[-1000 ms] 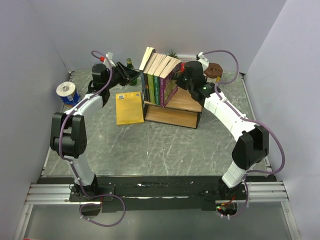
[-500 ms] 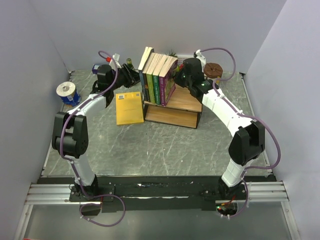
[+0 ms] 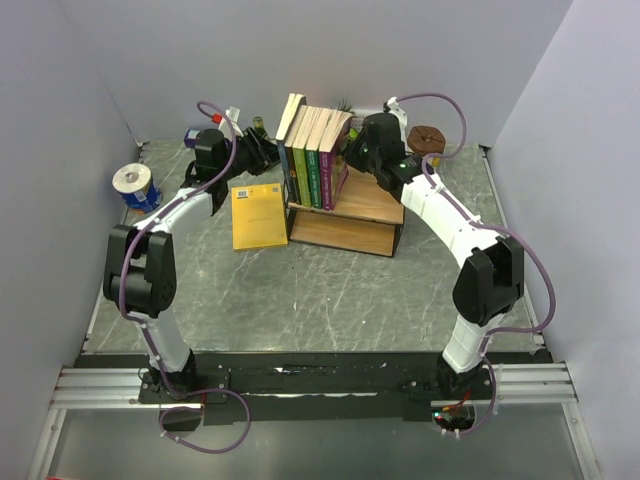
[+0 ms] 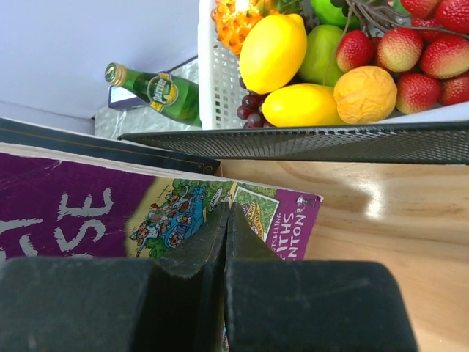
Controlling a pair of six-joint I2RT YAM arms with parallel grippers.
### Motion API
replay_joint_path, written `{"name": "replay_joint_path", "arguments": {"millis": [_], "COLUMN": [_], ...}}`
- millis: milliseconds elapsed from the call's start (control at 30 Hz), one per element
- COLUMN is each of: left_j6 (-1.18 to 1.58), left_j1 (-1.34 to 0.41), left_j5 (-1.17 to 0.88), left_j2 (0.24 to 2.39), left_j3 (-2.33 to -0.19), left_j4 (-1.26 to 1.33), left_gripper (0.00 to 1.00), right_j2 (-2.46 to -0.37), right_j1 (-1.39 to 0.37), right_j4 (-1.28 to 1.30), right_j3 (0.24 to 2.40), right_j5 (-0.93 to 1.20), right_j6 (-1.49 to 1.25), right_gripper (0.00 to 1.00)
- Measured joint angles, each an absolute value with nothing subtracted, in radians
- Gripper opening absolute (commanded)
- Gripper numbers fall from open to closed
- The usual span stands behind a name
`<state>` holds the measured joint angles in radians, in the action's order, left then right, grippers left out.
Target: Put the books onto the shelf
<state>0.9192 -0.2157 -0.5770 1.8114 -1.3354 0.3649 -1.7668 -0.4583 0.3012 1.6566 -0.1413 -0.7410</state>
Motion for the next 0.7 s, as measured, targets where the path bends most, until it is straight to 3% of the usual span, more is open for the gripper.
{"name": "replay_joint_path", "arguments": {"millis": [700], "left_j6": [0.873], "left_j1": [-0.224], "left_j5": [-0.533], "left_j2": [1.761], "left_j3": [-1.328], "left_j4": [0.267], "left_gripper": [0.41], "right_j2": [-1.701], "right_j1": [-0.469], "right_j4": [0.299], "right_j3": [1.592], "right_j5": [-0.148], "right_j6": [-0.713], "right_gripper": [0.00]}}
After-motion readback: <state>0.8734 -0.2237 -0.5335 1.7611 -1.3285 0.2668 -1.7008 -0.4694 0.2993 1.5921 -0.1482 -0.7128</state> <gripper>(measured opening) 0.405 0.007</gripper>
